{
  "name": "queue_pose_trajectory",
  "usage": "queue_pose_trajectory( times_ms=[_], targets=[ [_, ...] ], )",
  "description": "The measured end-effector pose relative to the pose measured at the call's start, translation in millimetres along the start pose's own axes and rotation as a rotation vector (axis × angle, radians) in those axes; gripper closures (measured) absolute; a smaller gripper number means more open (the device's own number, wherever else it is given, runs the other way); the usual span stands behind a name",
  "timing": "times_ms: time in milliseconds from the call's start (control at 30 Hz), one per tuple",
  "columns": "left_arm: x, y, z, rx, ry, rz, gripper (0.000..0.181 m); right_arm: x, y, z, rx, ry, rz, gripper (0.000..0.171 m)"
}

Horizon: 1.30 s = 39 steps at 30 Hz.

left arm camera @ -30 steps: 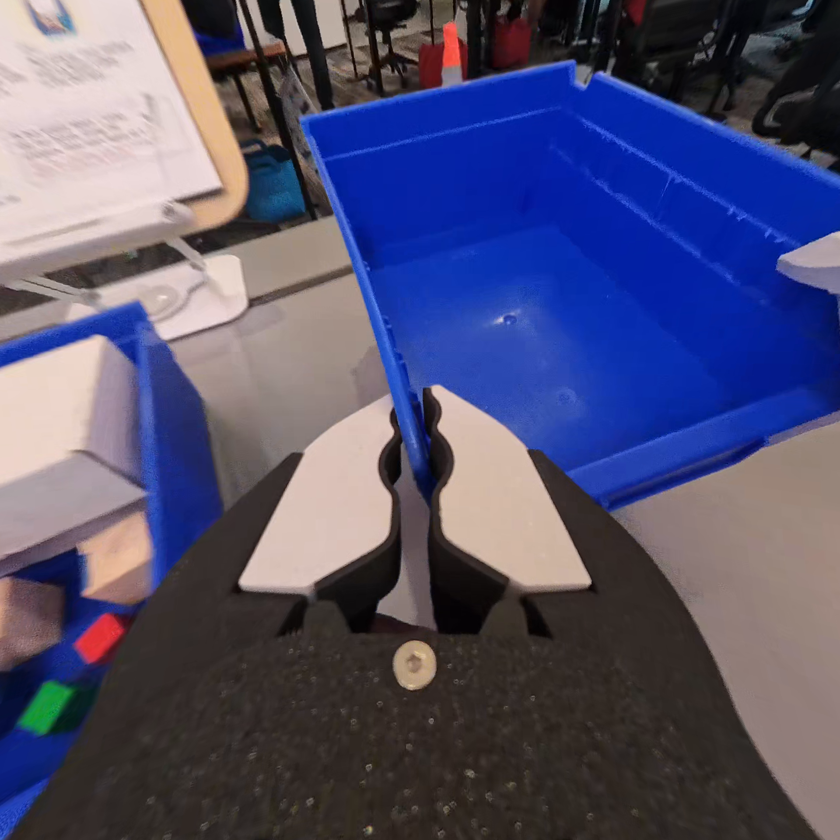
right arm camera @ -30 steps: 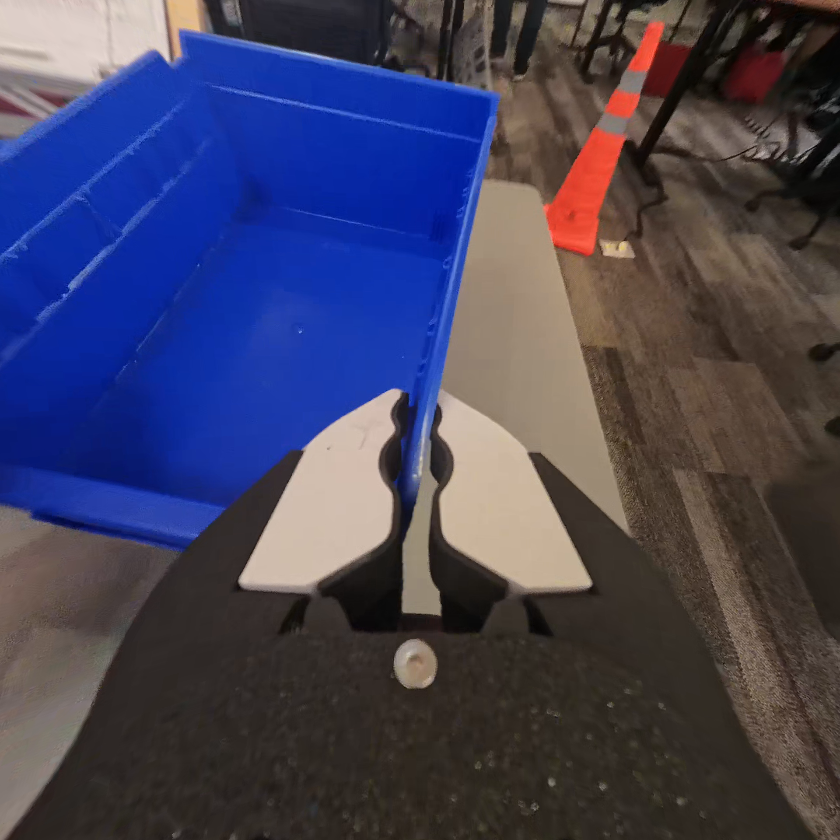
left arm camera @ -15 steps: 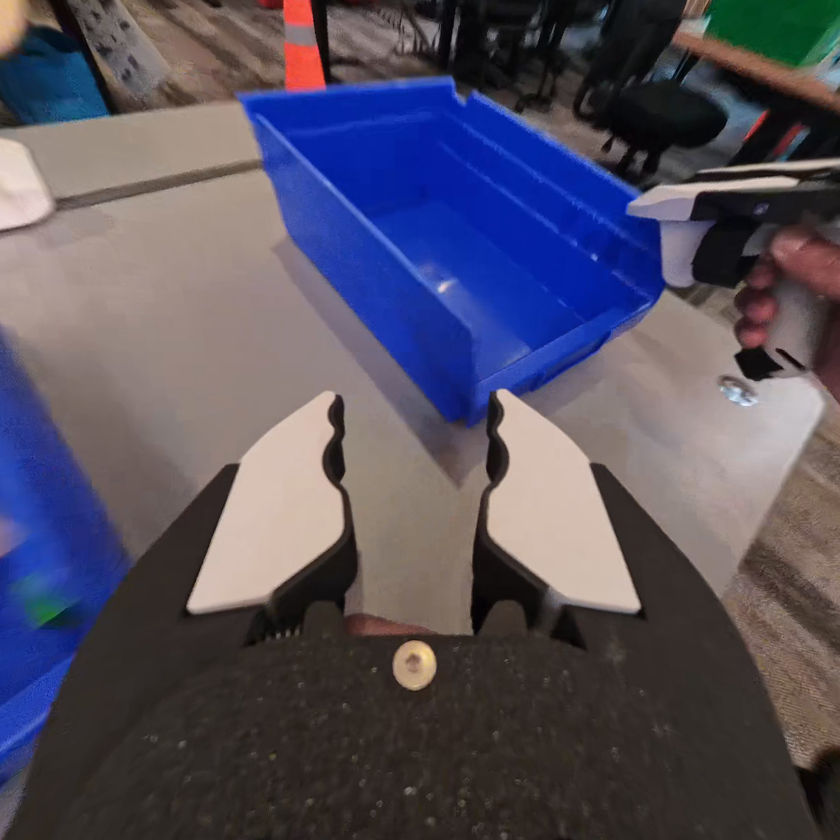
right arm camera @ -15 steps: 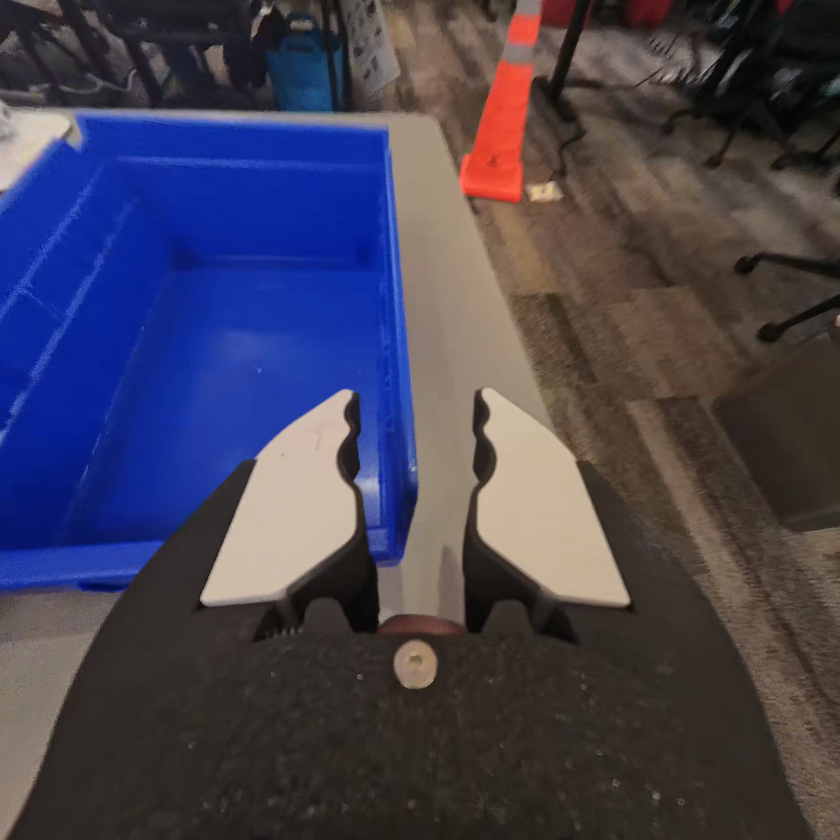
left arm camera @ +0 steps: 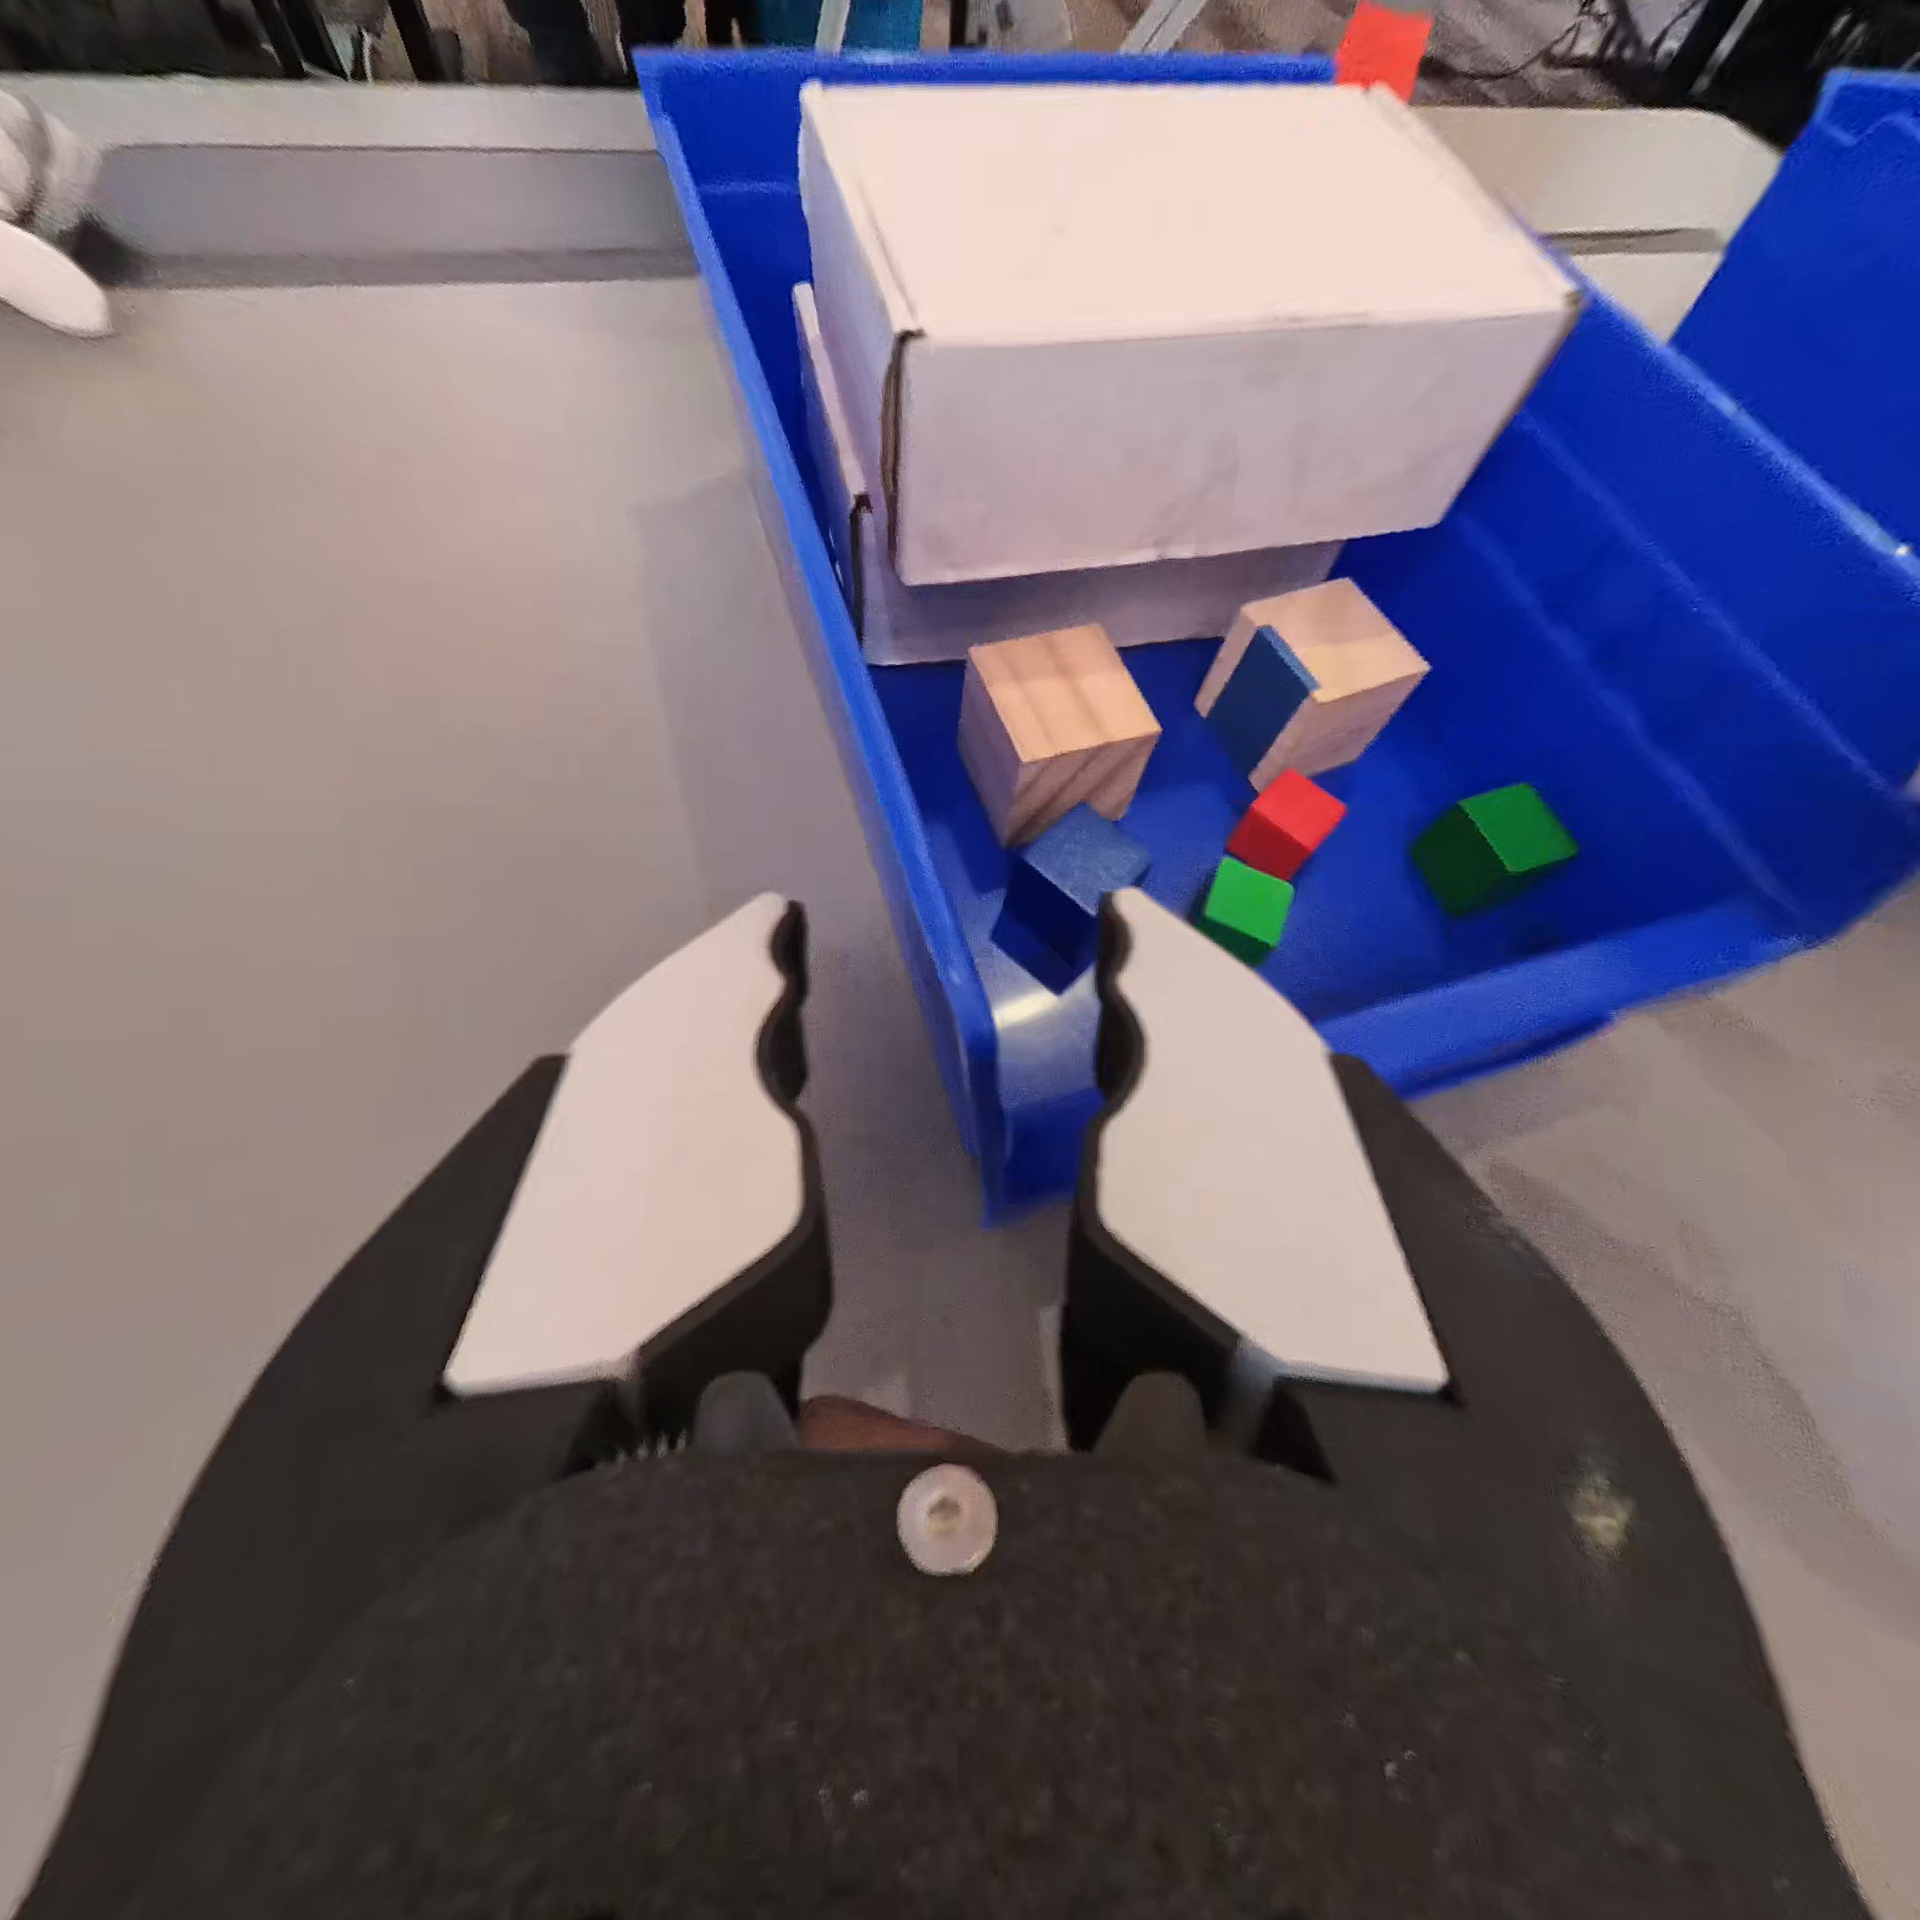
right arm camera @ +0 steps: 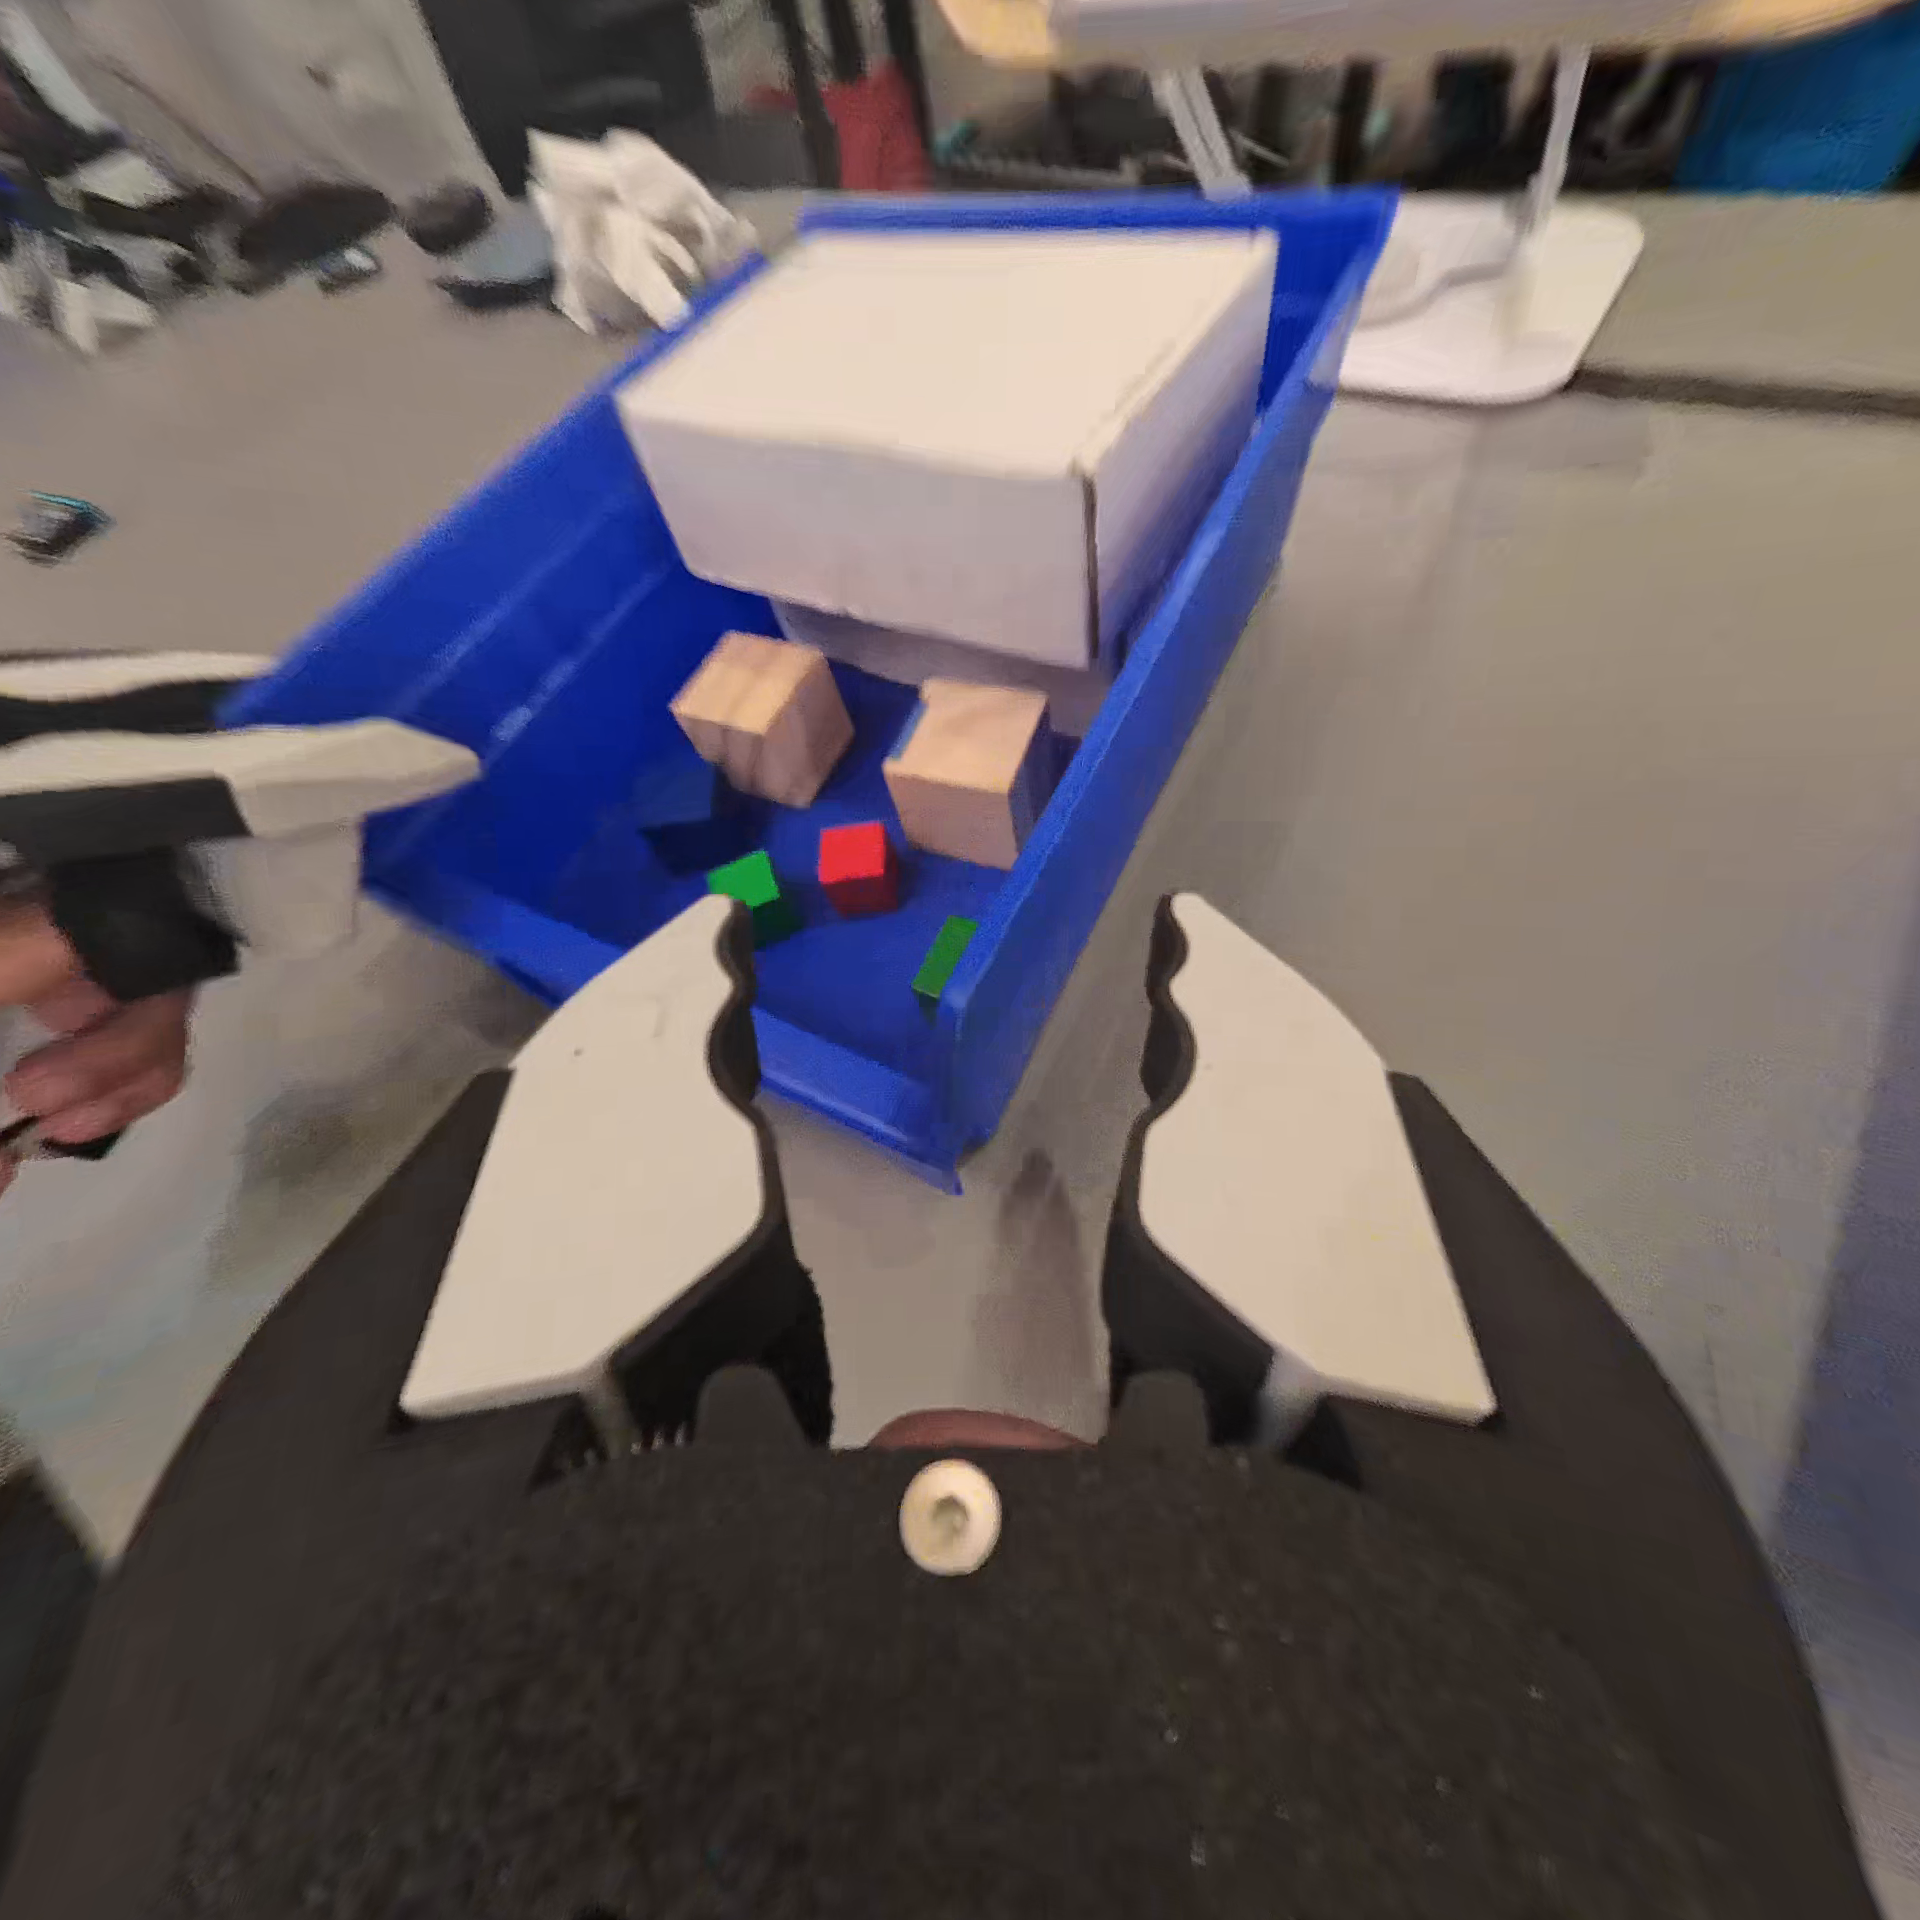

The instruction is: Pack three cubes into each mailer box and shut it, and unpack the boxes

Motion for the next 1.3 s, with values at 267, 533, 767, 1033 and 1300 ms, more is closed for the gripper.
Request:
queue_pose_trajectory(
  times_ms=[267, 533, 767, 1033, 1300],
  targets=[
    [20, 38, 5, 0.095, 0.021, 0.007, 0.178, 12, 31, -39, -0.402, 0.087, 0.018, 0.168],
    [54, 189, 69, 0.249, -0.054, 0.041, 0.177, 70, 166, -122, -0.317, -0.007, 0.093, 0.167],
    [51, 242, 56, 0.132, -0.098, 0.131, 0.175, 57, 195, -166, -0.266, -0.052, 0.070, 0.164],
    [85, 225, 132, 0.093, -0.341, 0.238, 0.131, 69, 160, -73, 0.049, -0.135, 0.226, 0.128],
    [49, 102, 134, -0.052, -0.277, 0.002, 0.119, 15, -23, 78, -0.250, -0.158, 0.180, 0.122]
  ],
)
Point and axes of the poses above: each gripper's, where its closed fingertips meet, z back along the fingers, x out of its top, y = z × x across the jaws, the point moved 4 cm from there along z, back along the fingers, and after that the axes turned 13 degrees about z, right-handed, at the moved point
